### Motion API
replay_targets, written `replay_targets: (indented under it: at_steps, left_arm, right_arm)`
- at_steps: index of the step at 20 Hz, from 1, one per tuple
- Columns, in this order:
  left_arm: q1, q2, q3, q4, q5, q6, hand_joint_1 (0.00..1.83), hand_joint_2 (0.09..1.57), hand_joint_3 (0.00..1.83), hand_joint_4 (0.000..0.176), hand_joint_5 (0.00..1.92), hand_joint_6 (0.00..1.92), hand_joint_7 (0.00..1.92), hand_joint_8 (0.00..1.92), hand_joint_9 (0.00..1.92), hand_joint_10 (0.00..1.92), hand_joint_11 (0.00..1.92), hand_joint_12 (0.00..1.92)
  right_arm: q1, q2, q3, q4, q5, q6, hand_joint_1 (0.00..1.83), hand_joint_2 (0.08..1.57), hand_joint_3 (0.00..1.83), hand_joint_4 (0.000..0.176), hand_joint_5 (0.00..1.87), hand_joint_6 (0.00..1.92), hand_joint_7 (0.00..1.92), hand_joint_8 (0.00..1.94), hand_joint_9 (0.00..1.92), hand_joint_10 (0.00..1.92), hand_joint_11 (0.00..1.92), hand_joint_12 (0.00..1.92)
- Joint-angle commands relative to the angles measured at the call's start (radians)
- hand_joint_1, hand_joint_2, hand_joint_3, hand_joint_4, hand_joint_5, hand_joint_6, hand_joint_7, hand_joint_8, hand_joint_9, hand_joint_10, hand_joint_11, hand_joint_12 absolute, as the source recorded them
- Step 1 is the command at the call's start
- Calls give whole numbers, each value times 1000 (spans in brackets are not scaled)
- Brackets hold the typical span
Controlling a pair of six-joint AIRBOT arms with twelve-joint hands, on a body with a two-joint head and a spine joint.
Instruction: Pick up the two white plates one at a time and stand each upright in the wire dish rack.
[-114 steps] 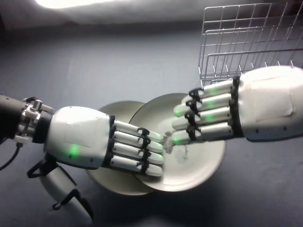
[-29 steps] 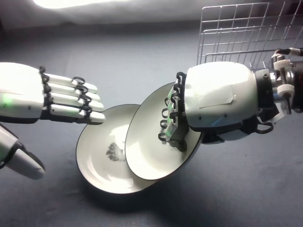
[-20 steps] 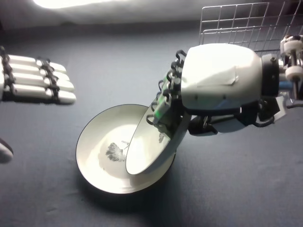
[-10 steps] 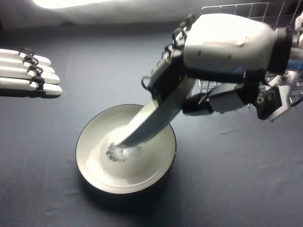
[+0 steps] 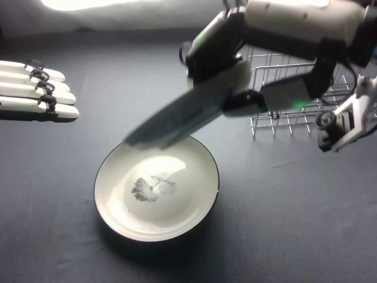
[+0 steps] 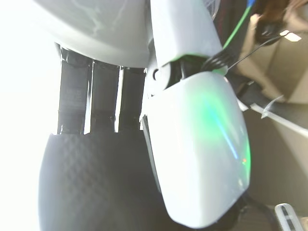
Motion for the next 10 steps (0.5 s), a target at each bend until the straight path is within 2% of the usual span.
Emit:
replay_targets:
  at_steps: [1,4,7,9,10]
  left_arm:
    - [-1,4,10,-81,-44,7,0,1060,1,0,0,0,0,0,0,0,0,0]
    - [25,2,20,-80,-44,17,0,1057,0,0,0,0,0,0,0,0,0,0]
    - [50,-5,41,-80,-44,23,0,1045,0,0,0,0,0,0,0,0,0,0]
    - [55,-10,51,-80,-44,29,0,1053,0,0,0,0,0,0,0,0,0,0]
    - [55,-12,54,-80,-44,34,0,1055,0,0,0,0,0,0,0,0,0,0]
  right_arm:
    - [24,6,-8,60,126,21,1498,1052,1,0,1002,855,1062,718,1074,787,976,1359]
    - [64,9,-10,188,76,30,1498,1049,0,0,1004,862,1079,700,1079,759,978,1349]
    - [87,11,-13,257,45,41,1498,1054,1,0,989,888,1063,732,1065,781,973,1358]
    - [106,20,-22,319,8,45,1500,1041,0,0,1021,829,1106,643,1112,702,994,1319]
    - [115,26,-25,347,-5,50,1494,1070,0,0,982,910,1023,814,1008,850,933,1403]
